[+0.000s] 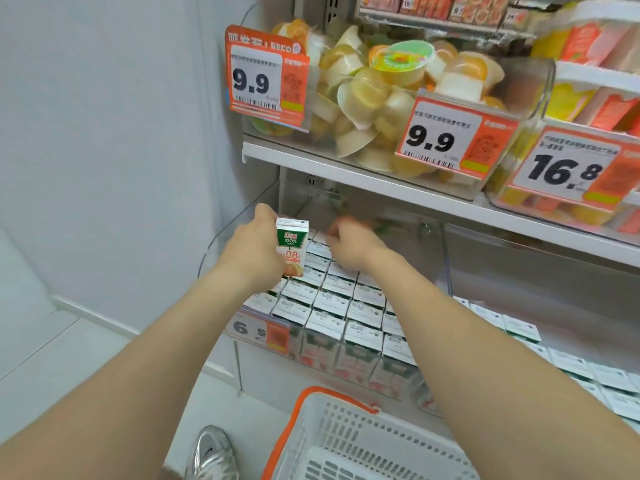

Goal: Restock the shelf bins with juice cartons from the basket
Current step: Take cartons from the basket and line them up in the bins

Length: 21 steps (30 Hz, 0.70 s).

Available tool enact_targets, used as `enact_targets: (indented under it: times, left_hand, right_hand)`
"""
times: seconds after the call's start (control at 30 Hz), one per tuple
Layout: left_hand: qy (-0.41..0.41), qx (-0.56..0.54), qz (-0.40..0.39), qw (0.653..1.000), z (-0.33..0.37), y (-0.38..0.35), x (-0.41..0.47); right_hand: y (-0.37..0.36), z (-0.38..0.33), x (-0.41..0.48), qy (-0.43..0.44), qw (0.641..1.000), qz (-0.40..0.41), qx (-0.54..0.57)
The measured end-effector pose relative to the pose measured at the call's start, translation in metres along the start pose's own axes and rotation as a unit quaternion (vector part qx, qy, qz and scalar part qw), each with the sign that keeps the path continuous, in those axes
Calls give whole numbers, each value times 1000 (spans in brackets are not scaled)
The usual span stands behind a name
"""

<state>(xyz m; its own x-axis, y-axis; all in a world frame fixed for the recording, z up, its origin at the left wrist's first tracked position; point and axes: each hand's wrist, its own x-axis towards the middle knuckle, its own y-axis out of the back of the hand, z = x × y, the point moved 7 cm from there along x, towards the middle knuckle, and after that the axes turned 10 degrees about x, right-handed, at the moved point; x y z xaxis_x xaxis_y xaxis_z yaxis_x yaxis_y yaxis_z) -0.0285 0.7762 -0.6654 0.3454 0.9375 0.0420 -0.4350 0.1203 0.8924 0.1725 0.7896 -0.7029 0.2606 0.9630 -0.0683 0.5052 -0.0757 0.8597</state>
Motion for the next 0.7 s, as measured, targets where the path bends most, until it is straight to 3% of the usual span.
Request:
enact_targets:
  times: [0.13,0.2,0.27,0.37,0.53,0.7]
  left_hand:
    - [-15,-20,4,1000,5,-6,3]
    - [-30,-28,12,999,13,-6,-1]
    - [-49,-35,12,998,24,-8,-6]
    - [-78,-86,-6,993,46,-14,-21]
    - [-135,-213,-97,963,102,-27,-67]
    - [-209,-254,-143,933,162,-41,-110]
  right_hand:
    - [5,1,-7,7,999,-21,-24]
    - [13,-7,-19,34,999,9,-15]
    - [28,-19,-45,84,992,76,63]
    - [52,-18,-104,128,951,175,222]
    - [79,19,-186,139,929,213,271]
    - [114,75,-232,84,916,243,309]
